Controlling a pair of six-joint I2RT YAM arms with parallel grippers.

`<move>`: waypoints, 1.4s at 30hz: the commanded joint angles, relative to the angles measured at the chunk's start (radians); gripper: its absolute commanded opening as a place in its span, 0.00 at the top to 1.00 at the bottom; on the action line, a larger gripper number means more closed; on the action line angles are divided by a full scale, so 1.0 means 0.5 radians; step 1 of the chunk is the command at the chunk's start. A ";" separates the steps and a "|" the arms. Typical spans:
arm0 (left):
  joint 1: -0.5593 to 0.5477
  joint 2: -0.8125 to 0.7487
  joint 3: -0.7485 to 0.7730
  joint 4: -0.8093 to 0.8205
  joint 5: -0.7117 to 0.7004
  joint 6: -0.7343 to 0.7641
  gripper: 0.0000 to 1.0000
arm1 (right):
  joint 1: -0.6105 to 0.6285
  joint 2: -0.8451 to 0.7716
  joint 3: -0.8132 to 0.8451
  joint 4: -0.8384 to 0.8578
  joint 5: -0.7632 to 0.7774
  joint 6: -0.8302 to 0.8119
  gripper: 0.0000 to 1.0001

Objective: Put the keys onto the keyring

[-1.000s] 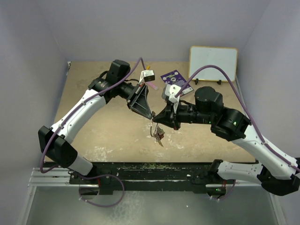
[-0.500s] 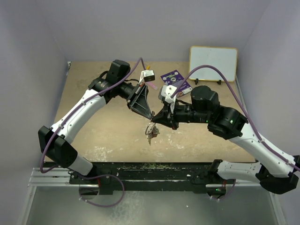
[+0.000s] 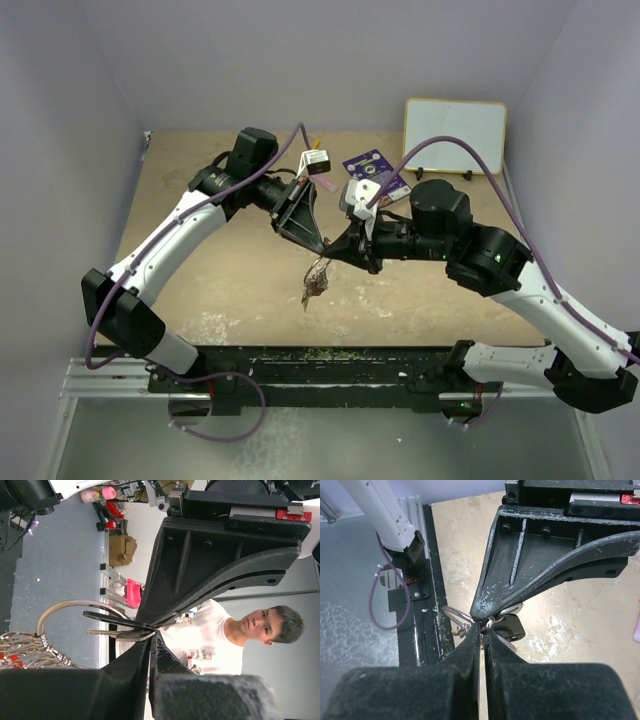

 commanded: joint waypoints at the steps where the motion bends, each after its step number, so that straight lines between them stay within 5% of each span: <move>1: -0.014 -0.029 0.003 0.030 0.377 0.023 0.96 | 0.003 0.025 0.135 0.063 -0.031 -0.068 1.00; 42: -0.080 -0.028 0.109 -0.026 0.380 0.045 0.96 | 0.008 0.159 0.142 -0.092 -0.313 -0.215 1.00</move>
